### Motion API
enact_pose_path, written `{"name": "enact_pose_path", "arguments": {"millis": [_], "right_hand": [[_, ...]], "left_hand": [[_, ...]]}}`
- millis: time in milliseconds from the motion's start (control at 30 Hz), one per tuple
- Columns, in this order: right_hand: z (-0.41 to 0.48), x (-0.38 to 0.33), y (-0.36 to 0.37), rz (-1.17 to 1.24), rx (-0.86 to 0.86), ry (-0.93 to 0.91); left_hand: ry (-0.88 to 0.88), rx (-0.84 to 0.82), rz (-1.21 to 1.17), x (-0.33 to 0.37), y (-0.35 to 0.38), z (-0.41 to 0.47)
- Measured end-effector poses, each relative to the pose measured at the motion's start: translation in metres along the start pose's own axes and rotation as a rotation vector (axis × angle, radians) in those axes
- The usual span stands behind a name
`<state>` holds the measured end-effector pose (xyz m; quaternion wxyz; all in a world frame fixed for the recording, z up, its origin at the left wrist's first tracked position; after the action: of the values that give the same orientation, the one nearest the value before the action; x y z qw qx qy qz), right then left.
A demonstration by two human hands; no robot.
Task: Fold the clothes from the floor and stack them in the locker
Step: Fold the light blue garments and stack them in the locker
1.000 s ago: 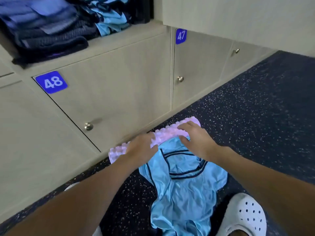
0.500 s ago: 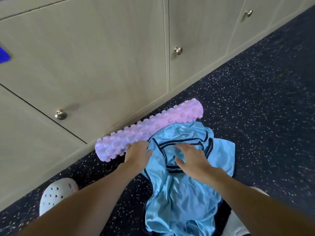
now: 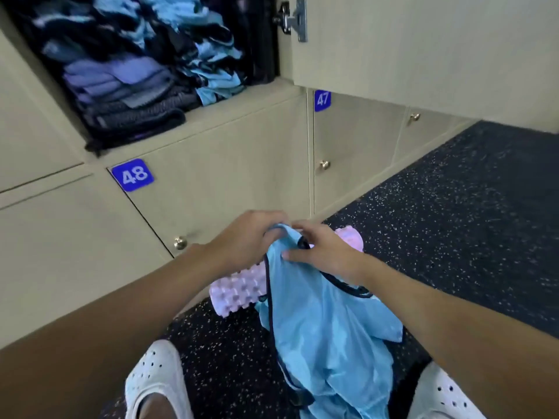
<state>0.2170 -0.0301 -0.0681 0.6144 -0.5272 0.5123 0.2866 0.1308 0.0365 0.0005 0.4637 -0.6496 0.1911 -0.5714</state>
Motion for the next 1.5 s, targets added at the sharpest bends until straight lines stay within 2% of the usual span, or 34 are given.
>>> {"name": "enact_pose_path", "arguments": {"millis": [133, 333, 533, 600, 733, 867, 1033, 1200, 1267, 1367, 1500], "right_hand": [[-0.019, -0.088, -0.013, 0.016, -0.021, -0.097], [-0.065, -0.218, -0.045, -0.092, 0.143, -0.327], [-0.107, -0.28, -0.054, -0.061, 0.222, -0.417], [-0.116, -0.286, -0.053, -0.058, 0.252, -0.435], [-0.118, -0.286, -0.045, -0.097, 0.295, -0.439], [-0.112, -0.285, -0.031, -0.153, 0.239, -0.449], [-0.093, -0.268, -0.023, -0.175, 0.119, -0.407], [-0.076, -0.247, -0.029, -0.232, 0.105, -0.356], [-0.072, -0.245, -0.028, -0.249, 0.106, -0.372], [-0.069, -0.243, -0.03, -0.23, 0.122, -0.391], [-0.065, -0.238, -0.032, -0.218, 0.105, -0.402]], "left_hand": [[0.063, 0.115, 0.093, 0.054, -0.083, -0.016], [0.175, 0.389, 0.063, 0.131, -0.188, -0.064], [0.189, 0.613, -0.035, 0.182, -0.248, -0.113], [0.174, 0.599, -0.031, 0.186, -0.253, -0.118], [0.115, 0.465, -0.022, 0.182, -0.236, -0.116], [0.125, 0.516, -0.078, 0.171, -0.221, -0.114], [0.053, 0.58, -0.168, 0.142, -0.213, -0.106], [-0.049, 0.697, -0.268, 0.114, -0.221, -0.1], [-0.069, 0.677, -0.313, 0.111, -0.218, -0.095], [-0.082, 0.562, -0.423, 0.11, -0.209, -0.084], [-0.043, 0.592, -0.437, 0.105, -0.213, -0.079]]}}
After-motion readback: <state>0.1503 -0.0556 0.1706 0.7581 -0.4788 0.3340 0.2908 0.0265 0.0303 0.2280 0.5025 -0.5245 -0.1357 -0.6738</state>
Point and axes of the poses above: each hand's wrist, its own z-axis towards the middle knuckle, its own y-axis out of the palm, x = y × z, the point moved 9 cm from there along z, towards the middle knuckle, and after that the axes turned 4 degrees about -z, right-handed, at the moved point
